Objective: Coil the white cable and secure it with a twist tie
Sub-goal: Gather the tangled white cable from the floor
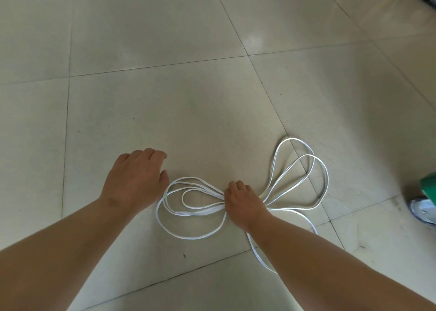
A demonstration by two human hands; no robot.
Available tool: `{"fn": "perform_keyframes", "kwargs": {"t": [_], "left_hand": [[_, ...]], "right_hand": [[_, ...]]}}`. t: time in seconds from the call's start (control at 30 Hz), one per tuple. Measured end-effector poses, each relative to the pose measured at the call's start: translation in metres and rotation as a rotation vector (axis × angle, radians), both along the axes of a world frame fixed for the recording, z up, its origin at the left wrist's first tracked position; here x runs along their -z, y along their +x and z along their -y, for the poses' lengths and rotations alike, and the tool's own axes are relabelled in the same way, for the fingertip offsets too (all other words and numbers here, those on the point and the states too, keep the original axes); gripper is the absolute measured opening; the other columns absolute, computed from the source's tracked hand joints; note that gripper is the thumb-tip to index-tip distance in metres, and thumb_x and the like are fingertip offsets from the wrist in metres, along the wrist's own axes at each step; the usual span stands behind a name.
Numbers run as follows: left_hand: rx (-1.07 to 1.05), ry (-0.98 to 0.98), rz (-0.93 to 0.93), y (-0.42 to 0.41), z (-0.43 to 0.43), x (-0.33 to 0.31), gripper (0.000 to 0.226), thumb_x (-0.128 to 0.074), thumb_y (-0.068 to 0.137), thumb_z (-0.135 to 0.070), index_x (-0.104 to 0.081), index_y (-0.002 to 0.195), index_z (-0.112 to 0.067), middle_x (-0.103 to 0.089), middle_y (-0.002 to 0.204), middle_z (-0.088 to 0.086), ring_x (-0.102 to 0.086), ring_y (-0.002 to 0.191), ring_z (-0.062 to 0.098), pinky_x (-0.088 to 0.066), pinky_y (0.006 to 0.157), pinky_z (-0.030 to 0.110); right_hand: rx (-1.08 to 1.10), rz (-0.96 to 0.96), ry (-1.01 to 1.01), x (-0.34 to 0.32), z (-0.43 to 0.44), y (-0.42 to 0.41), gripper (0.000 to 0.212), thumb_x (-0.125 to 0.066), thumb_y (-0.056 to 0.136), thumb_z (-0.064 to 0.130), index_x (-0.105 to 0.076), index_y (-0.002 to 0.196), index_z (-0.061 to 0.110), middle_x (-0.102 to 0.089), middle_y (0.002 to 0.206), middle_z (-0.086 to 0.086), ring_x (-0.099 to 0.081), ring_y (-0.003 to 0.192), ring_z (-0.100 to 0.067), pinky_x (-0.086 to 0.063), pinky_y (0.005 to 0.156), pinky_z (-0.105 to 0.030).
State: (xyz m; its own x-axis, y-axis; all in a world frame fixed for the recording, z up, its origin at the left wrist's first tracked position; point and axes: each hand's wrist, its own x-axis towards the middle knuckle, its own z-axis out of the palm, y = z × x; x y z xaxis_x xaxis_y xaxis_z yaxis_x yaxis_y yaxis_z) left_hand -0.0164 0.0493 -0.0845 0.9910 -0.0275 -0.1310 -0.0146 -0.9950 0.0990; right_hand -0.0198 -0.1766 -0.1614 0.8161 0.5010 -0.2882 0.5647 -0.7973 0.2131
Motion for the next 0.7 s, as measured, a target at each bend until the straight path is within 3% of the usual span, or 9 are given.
{"fn": "perform_keyframes", "kwargs": {"t": [0.13,0.33,0.43,0.5,0.57,0.63,0.7], "left_hand": [[0.008,0.004,0.007,-0.001,0.0,-0.002,0.039,-0.051,0.088,-0.026,-0.053,0.125,-0.015,-0.061,0.118,0.004,-0.056,0.107,0.025,-0.036,0.094,0.038],[0.006,0.007,0.014,-0.001,-0.001,-0.006,0.037,-0.054,0.085,-0.019,-0.056,0.122,-0.012,-0.063,0.115,0.008,-0.058,0.104,0.029,-0.037,0.092,0.04],[0.006,0.023,0.019,0.0,-0.002,-0.007,0.038,-0.053,0.086,-0.02,-0.055,0.123,-0.014,-0.062,0.116,0.006,-0.057,0.105,0.027,-0.036,0.092,0.039],[0.005,0.024,0.027,0.003,-0.003,-0.01,0.037,-0.054,0.085,-0.019,-0.055,0.122,-0.013,-0.063,0.115,0.006,-0.057,0.104,0.028,-0.036,0.091,0.039],[0.01,0.026,0.045,0.006,-0.004,-0.015,0.037,-0.055,0.085,-0.019,-0.056,0.121,-0.012,-0.064,0.113,0.007,-0.058,0.103,0.028,-0.037,0.091,0.04],[0.02,0.042,0.072,0.014,-0.004,-0.024,0.038,-0.054,0.085,-0.02,-0.056,0.122,-0.012,-0.064,0.113,0.007,-0.058,0.102,0.028,-0.038,0.09,0.04],[0.019,0.049,0.103,0.025,-0.004,-0.039,0.038,-0.052,0.086,-0.022,-0.054,0.124,-0.014,-0.063,0.116,0.006,-0.057,0.105,0.026,-0.037,0.092,0.038]], "right_hand": [[0.024,-0.06,-0.037,0.0,0.0,-0.003,0.013,-0.073,0.06,0.027,-0.067,0.067,0.017,-0.06,0.068,0.001,-0.057,0.066,-0.014,-0.044,0.06,-0.021],[0.011,0.006,-0.013,-0.009,0.004,0.004,0.025,-0.076,0.037,0.021,-0.053,0.046,0.021,-0.046,0.036,0.008,-0.047,0.035,-0.011,-0.046,0.058,-0.016],[0.019,0.043,0.059,-0.015,0.005,0.007,0.006,-0.06,0.045,0.013,-0.057,0.049,0.016,-0.044,0.033,0.007,-0.044,0.028,-0.011,-0.046,0.053,-0.017],[0.026,0.015,0.025,-0.018,0.006,0.011,0.022,-0.045,0.058,0.01,-0.067,0.064,0.01,-0.052,0.042,0.003,-0.051,0.033,-0.014,-0.041,0.045,-0.019],[0.057,-0.082,0.036,-0.024,0.008,0.022,0.025,-0.047,0.075,0.002,-0.065,0.092,0.001,-0.063,0.065,-0.012,-0.063,0.054,-0.025,-0.044,0.051,-0.026],[0.081,-0.084,0.089,-0.04,0.008,0.035,0.021,-0.072,0.066,0.007,-0.064,0.084,0.0,-0.063,0.066,-0.014,-0.064,0.054,-0.027,-0.044,0.047,-0.025],[0.116,-0.107,0.075,-0.058,0.008,0.049,0.016,-0.061,0.077,0.006,-0.06,0.092,0.001,-0.062,0.086,-0.016,-0.066,0.075,-0.027,-0.044,0.058,-0.029]]}}
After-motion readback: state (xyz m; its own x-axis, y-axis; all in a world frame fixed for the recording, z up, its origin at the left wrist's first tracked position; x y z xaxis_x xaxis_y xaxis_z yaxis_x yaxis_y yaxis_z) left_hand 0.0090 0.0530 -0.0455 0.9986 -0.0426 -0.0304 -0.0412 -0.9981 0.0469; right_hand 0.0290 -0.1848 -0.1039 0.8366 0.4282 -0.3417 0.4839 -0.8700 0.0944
